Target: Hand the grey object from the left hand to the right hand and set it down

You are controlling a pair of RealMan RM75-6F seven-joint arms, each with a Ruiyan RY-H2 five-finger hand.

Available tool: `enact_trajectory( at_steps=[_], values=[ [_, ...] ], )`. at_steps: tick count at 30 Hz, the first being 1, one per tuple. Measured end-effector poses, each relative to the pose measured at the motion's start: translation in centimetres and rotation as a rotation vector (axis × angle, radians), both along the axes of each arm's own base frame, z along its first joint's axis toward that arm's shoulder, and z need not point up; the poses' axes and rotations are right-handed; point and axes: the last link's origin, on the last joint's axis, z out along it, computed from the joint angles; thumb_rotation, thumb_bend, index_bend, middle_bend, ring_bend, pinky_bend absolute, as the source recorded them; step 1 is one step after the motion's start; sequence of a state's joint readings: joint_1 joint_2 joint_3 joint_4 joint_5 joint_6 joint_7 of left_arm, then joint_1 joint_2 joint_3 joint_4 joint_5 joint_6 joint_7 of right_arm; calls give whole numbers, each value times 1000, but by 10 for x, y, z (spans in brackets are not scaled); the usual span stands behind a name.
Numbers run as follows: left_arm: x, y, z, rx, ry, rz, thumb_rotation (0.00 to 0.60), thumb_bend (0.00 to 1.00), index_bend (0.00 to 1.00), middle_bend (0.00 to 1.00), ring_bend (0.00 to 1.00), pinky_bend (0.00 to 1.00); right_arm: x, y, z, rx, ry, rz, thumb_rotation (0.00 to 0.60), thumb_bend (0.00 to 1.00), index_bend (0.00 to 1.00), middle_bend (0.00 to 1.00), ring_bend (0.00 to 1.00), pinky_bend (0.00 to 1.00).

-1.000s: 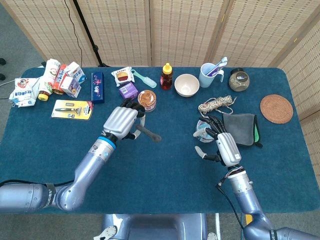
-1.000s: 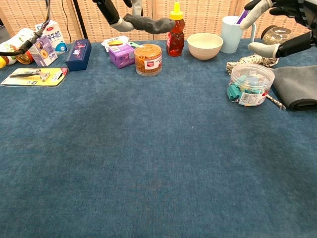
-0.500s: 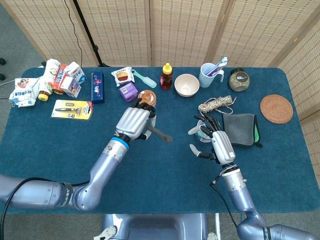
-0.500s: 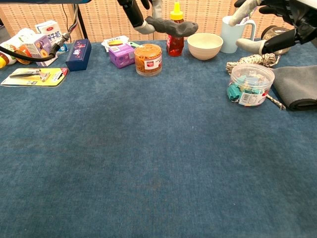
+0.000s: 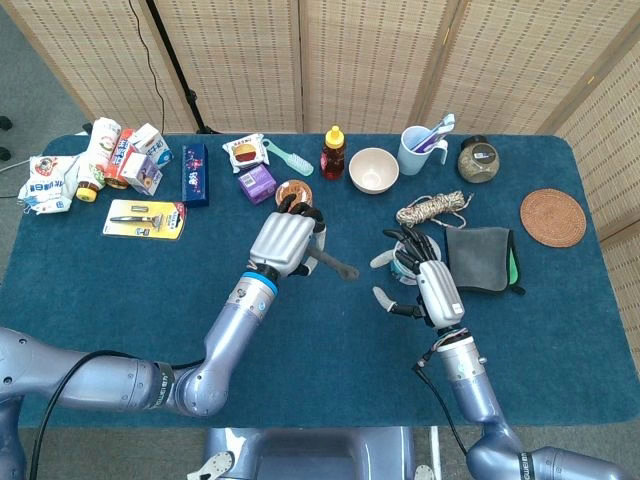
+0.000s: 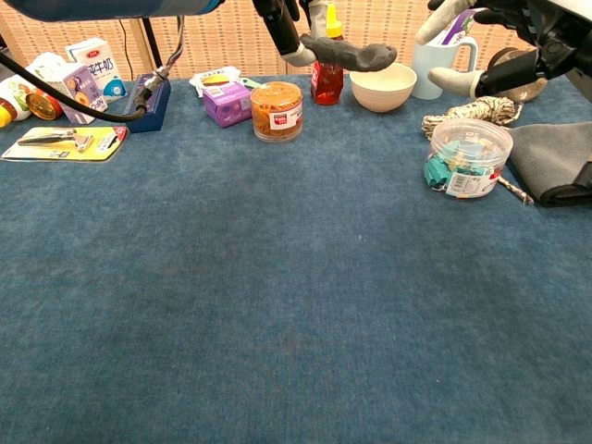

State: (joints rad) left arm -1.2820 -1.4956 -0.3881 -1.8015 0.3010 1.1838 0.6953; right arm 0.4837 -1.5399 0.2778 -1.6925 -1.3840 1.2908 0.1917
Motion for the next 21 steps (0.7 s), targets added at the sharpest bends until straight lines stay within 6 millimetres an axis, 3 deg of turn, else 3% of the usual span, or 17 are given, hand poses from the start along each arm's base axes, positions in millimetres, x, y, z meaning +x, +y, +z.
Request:
enact_trajectory(
  at_steps=[21],
  values=[
    [20, -1, -12, -2, -10, 3, 600, 503, 769, 278, 155, 0, 8, -5, -8, -1, -3, -18, 600, 311, 407, 166, 61, 3]
  ],
)
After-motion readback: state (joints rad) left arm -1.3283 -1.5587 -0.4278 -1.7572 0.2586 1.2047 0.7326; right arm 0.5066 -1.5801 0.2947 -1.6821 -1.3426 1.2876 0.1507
